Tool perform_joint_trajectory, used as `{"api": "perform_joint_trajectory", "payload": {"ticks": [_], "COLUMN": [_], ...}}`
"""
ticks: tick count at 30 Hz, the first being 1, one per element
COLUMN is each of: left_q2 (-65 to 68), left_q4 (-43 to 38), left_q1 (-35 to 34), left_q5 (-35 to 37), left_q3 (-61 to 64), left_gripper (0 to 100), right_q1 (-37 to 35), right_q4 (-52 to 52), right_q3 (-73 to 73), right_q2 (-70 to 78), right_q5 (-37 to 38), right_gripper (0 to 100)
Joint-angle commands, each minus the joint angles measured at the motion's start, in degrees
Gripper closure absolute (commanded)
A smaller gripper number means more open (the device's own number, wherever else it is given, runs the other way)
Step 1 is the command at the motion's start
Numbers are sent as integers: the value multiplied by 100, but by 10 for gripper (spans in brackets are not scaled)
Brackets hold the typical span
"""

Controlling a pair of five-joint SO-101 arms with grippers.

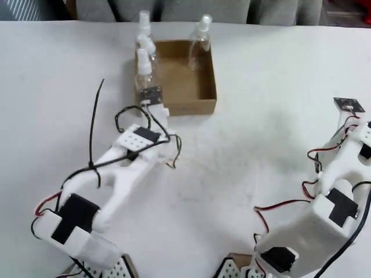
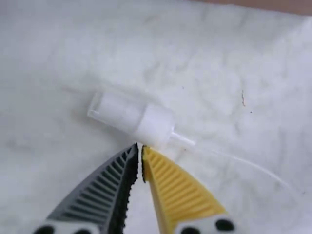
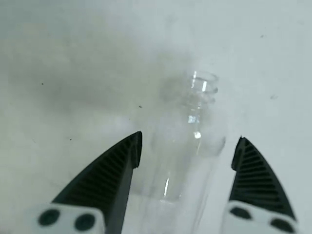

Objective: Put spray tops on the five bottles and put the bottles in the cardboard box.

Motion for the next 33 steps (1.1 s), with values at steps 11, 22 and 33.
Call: {"api": "perform_joint_trajectory", "payload": {"ticks": [11,22,33], "left_q2": [-31,-31,-31], "left_q4": [-123,-114,-132], "left_q1": [40,40,57], "left_q5": [-9,-9,-9], "left_q3": [-290,-290,-290], "left_gripper": [976,976,976], "right_q1": [-48,-57,-57], "right_q4": [-268,-259,-66], "right_q3": [-246,-281,-624], "right_q2": [-13,286,286], "right_q5": [360,325,325], "right_gripper": [741,797,755]}}
